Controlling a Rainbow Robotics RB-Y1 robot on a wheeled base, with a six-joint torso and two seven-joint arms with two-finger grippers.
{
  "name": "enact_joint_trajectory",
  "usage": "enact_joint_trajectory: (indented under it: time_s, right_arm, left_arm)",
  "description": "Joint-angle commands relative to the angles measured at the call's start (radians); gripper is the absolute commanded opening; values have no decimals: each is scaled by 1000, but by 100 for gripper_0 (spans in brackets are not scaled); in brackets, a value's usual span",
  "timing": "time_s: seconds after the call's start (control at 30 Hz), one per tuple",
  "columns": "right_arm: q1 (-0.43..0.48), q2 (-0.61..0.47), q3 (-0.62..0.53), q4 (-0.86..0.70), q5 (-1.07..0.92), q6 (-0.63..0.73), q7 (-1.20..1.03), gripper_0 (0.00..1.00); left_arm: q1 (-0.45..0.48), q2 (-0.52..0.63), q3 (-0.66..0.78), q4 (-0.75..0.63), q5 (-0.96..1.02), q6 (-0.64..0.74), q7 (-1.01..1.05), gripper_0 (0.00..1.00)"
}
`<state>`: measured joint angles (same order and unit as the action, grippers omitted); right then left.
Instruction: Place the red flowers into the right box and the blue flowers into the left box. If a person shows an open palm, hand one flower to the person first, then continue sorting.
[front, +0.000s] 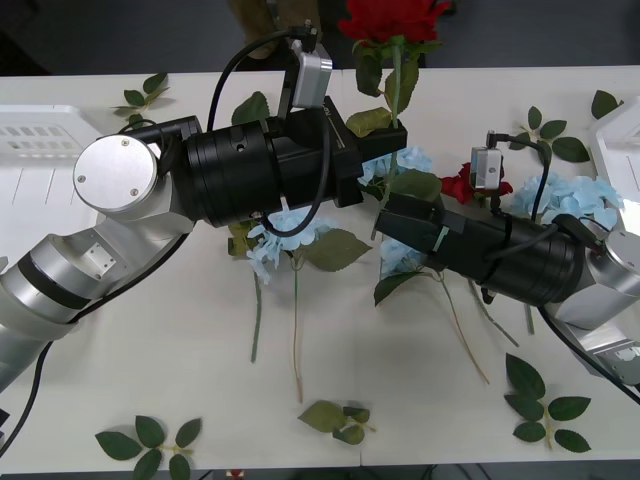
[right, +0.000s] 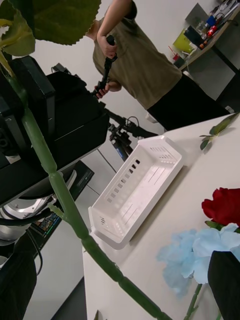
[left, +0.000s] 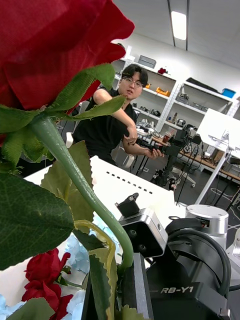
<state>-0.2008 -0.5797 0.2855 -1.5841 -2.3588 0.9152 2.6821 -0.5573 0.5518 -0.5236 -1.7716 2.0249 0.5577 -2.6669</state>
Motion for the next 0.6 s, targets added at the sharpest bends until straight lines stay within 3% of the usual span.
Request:
enact_joint_trajectory:
  time_s: [0.03,0.07,0.1,0.17,0.2,0.23,0.6]
  right_arm:
    - [-49,1,47,-43,12,-27,23,100]
    - [-49,1,49,-43,12,-29,23,100]
    - [-49,1,49,-43,12,-29,23,85]
    - [-49,1,49,-43,12,-32,23,39]
    - [-49,1,49,-43,12,-33,23,10]
    - [-49,1,49,-43,12,-35,23,0]
    - [-52,4,46,-43,-27,-49,23,0]
  left_arm:
    - [-41,4,-6,-9,14,-1,-38,0]
    - [-41,4,-9,-9,14,-1,-38,0]
    - [-41,5,-10,-9,14,-1,-38,0]
    - [-41,5,-12,-9,14,-1,-38,0]
    - [-41,5,-12,-9,15,-1,-38,0]
    - [-41,8,-12,-9,15,-1,-38,0]
    - [-41,8,-13,-9,15,-1,-38,0]
